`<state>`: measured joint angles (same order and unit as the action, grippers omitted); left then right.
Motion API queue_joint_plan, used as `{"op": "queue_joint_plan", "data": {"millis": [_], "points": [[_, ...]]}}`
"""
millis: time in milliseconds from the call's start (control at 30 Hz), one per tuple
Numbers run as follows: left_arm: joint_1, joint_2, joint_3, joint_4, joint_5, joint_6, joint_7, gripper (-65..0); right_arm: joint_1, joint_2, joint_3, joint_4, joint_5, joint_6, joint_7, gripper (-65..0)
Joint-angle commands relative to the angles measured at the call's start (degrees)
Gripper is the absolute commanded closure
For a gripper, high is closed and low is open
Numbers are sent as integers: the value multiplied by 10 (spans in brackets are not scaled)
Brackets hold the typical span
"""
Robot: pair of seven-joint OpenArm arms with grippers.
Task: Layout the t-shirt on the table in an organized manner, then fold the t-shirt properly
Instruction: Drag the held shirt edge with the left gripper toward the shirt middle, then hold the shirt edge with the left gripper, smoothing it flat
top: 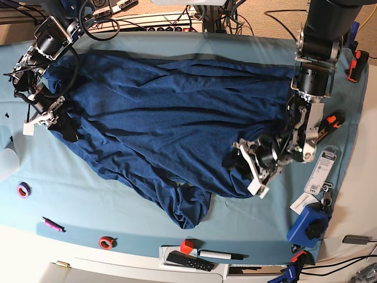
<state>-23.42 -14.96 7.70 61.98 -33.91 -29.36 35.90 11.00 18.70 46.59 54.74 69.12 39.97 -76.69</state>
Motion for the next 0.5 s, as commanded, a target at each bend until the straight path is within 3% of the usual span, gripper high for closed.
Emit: {"op": "queue_joint_plan", "data": {"millis": [0, 167, 333, 467], "points": [[-17, -3, -3, 9, -17, -6, -11, -352, 9, 10, 1, 7, 14, 0, 2, -271], [-18, -3, -3, 9, -67, -7, 10, -352, 9, 10, 1, 7, 13, 0, 2, -271], [-18, -3, -3, 9, -73, -22, 18, -342, 9, 10, 1, 7, 14, 0, 2, -271], [-18, -3, -3, 9, -73, -22, 17, -232, 9, 10, 1, 7, 13, 0, 2, -271]]}}
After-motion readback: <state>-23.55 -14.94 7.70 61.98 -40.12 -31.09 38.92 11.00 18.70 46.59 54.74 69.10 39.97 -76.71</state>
